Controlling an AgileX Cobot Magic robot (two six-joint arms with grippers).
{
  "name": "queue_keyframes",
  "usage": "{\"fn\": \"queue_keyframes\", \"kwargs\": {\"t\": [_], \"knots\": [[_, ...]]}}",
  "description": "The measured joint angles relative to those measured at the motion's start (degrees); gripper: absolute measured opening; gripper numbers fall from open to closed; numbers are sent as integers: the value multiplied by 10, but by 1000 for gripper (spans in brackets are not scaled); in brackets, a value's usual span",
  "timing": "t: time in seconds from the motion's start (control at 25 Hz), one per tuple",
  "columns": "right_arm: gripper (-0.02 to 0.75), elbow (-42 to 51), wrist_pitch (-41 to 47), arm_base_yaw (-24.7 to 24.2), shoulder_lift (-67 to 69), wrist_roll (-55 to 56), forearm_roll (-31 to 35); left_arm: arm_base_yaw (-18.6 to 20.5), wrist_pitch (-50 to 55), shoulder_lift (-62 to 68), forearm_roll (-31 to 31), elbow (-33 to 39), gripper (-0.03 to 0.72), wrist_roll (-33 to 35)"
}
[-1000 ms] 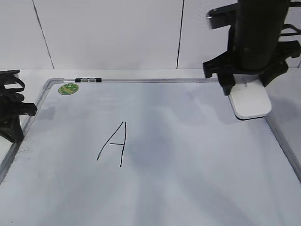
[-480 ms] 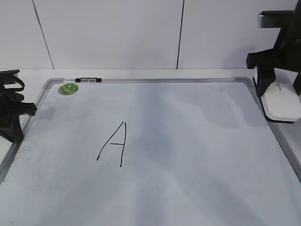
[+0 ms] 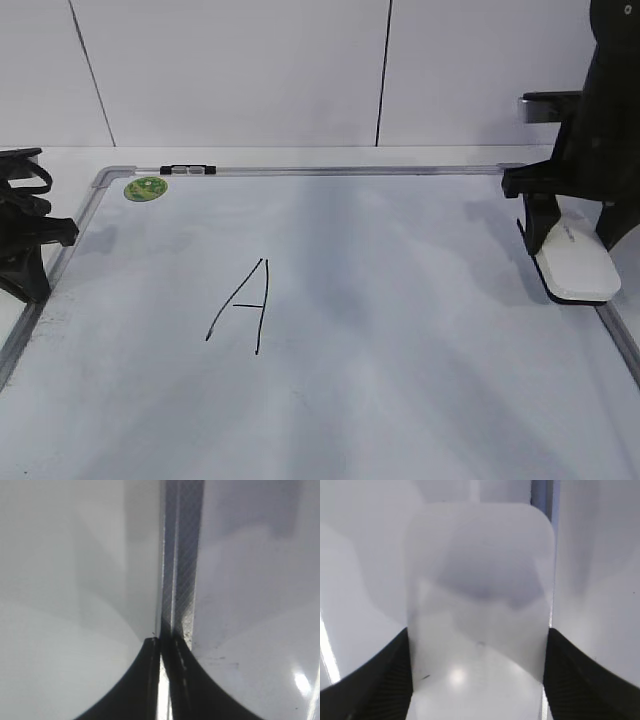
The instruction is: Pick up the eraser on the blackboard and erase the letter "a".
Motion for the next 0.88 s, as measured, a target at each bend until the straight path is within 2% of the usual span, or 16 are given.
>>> {"fn": "queue_keyframes", "kwargs": {"t": [0.88], "knots": [[549, 0, -5, -1, 54, -4, -24, 0, 0, 0, -1, 0, 14, 0]]}}
